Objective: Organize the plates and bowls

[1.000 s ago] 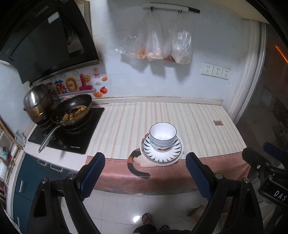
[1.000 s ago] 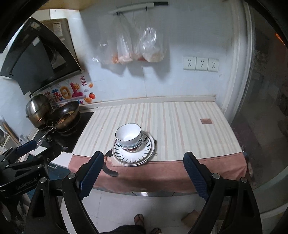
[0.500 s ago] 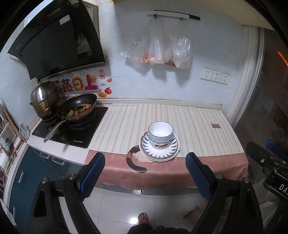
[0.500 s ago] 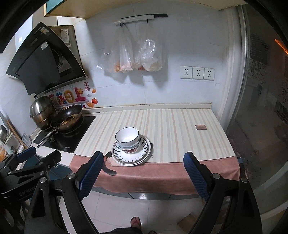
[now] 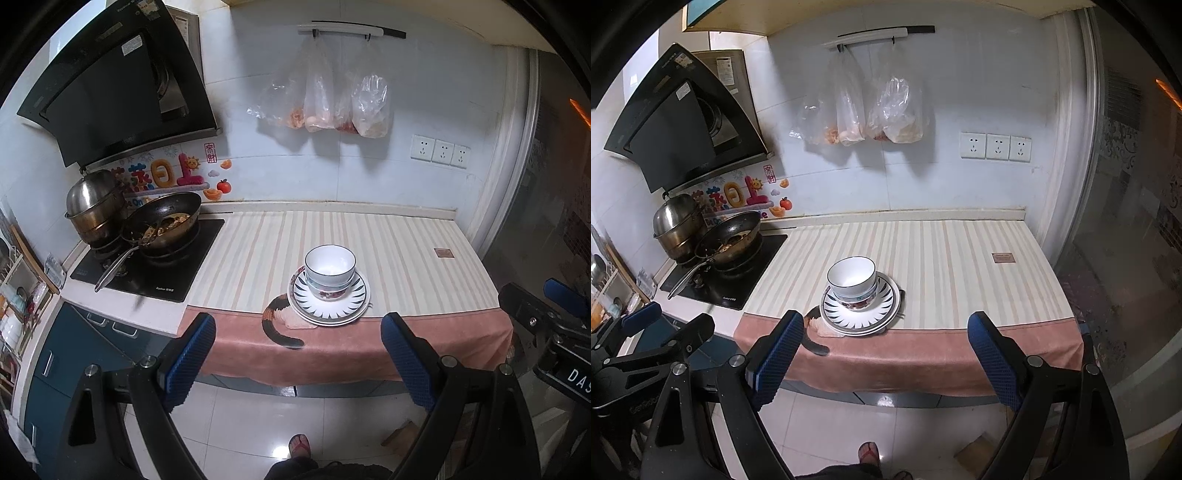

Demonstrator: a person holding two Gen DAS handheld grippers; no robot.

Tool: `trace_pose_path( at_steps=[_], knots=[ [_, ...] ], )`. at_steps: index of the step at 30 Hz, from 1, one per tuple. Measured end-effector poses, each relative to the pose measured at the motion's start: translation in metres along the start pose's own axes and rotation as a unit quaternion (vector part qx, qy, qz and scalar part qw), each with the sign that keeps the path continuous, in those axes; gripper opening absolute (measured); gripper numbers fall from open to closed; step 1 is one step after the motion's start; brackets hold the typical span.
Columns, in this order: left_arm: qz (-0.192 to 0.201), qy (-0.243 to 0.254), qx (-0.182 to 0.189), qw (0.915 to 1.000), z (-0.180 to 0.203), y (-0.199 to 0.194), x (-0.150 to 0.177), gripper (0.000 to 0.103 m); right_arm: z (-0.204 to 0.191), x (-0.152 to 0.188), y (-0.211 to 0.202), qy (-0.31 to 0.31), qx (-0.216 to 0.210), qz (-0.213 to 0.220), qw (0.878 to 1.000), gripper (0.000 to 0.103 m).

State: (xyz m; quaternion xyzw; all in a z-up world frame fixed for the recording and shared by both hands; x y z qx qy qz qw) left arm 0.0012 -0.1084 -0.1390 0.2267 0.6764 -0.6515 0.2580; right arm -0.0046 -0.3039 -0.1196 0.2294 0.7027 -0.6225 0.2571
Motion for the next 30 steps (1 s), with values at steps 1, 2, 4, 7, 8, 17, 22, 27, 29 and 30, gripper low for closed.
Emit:
trace_pose_path(
  at_steps=[1, 2, 4, 7, 8, 17, 22, 27, 29, 30],
  knots=[
    [0.001, 0.0, -0.001, 1.0, -0.0005, -0.001, 0.0007, 0.092, -0.0001, 0.0001, -0.0001, 0.0, 0.001, 0.0, 1.0, 0.093],
    [0.001, 0.0, 0.0, 1.0, -0.0004, -0.0004, 0.0003, 0.092, 0.0003, 0.0005, -0.0001, 0.0, 0.002, 0.0, 1.0, 0.093],
    [-0.001, 0.0, 0.001, 1.0, -0.0009, -0.0004, 0.0009, 0.092, -0.0005, 0.0004, -0.0002, -0.001, 0.002, 0.0, 1.0, 0.093],
    [0.001, -0.001, 0.001, 1.0, -0.0016, -0.0014, 0.0016, 0.092, -0.001, 0.0005, -0.0002, -0.002, 0.001, -0.001, 1.0, 0.093],
    [0.0, -0.001, 0.001, 1.0, -0.0016, -0.0008, 0.0013, 0.092, -0.0014, 0.0004, 0.0, -0.003, 0.001, -0.001, 1.0, 0.093],
    [0.002, -0.001, 0.004, 1.0, -0.005, -0.0028, -0.0001, 0.092, -0.0014, -0.0003, 0.0017, -0.008, 0.003, 0.0, 1.0, 0.093],
    [0.002, -0.001, 0.003, 1.0, -0.0051, -0.0026, -0.0004, 0.092, -0.0007, -0.001, 0.0026, -0.007, 0.002, -0.001, 1.0, 0.093],
    [0.001, -0.002, 0.004, 1.0, -0.0063, -0.0029, -0.0031, 0.092, -0.0012, -0.0005, 0.0019, -0.008, 0.002, -0.001, 1.0, 0.093],
    [0.001, -0.001, 0.003, 1.0, -0.0072, -0.0021, -0.0039, 0.092, -0.0016, -0.0004, 0.0024, -0.008, 0.003, -0.001, 1.0, 0.093],
    [0.001, -0.002, 0.003, 1.0, -0.0078, -0.0024, -0.0043, 0.092, -0.0018, -0.0004, 0.0023, -0.007, 0.002, -0.001, 1.0, 0.093]
  ],
)
Point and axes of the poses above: each gripper's, at about its wrist camera, not at the fingertips, and y roughly the way its jaws point, z to its right, x to its underside, the point moved 8 cm from there along y, roughly the way its jaws point, and after that the axes turned 8 degrees about -z, right-handed, at the moved point
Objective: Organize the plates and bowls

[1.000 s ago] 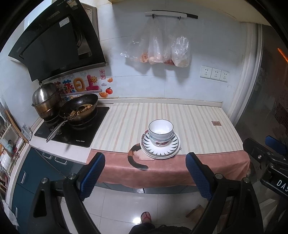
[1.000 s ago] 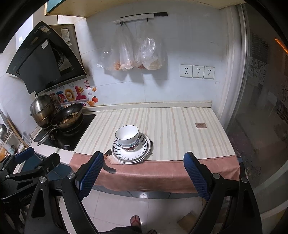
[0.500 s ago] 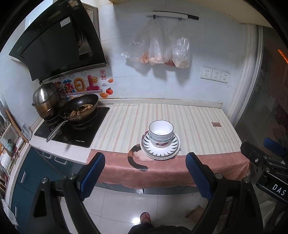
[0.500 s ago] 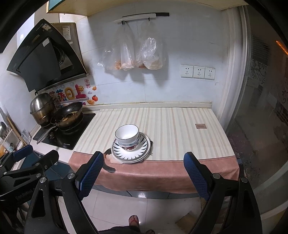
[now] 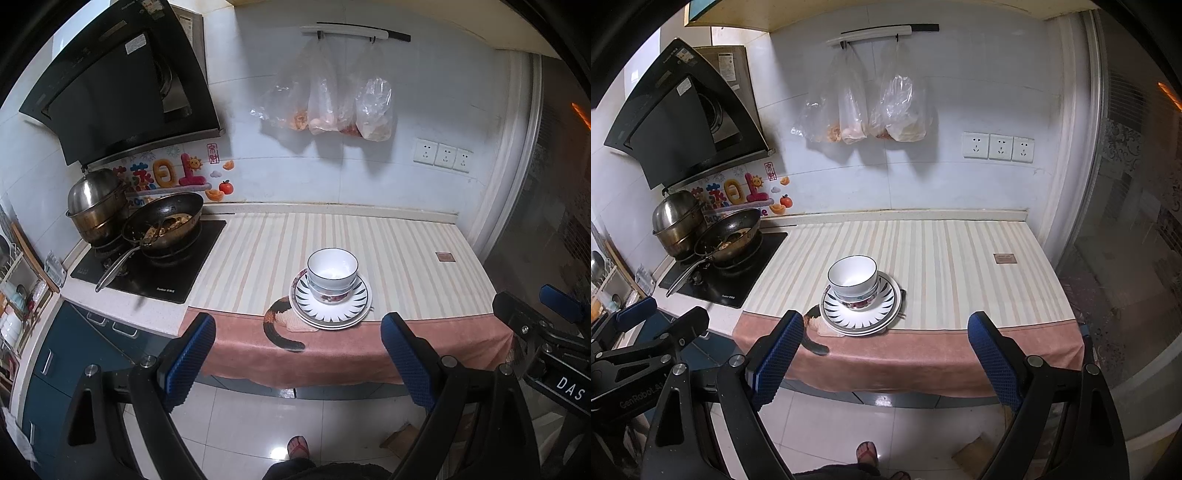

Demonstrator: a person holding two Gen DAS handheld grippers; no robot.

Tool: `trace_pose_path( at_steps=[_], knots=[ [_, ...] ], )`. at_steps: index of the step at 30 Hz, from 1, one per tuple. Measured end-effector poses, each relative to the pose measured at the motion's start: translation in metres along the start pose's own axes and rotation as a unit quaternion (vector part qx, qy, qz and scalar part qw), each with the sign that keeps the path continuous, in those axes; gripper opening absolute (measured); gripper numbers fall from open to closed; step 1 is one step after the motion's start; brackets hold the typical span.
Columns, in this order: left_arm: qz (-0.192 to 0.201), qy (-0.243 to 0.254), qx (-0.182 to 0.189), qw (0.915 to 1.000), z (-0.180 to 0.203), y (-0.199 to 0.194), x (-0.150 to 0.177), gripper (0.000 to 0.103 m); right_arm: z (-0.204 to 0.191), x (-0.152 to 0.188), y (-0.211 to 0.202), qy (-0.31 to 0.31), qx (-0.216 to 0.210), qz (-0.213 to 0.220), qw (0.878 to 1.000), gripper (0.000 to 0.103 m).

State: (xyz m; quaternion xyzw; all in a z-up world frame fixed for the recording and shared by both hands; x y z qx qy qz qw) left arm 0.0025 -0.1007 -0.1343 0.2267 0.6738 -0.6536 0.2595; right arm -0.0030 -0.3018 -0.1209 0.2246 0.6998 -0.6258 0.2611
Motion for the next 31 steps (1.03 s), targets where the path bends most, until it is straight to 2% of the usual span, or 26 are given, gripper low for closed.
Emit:
trace_pose_path(
  at_steps=[31],
  knots=[
    [-0.001, -0.013, 0.0, 0.9999, -0.009, 0.006, -0.004, 0.092, -0.01, 0.001, 0.015, -0.001, 0.008, -0.009, 1.0, 0.093]
  ],
)
Point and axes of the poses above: each gripper's, at about its wrist camera, not at the fingertips, and y roughly the way its jaws point, z to its right, x to its underside, the point moved 8 cm from there along y, roughly the way its jaws point, and after that the axes turned 8 degrees about -z, right-handed, at the moved point
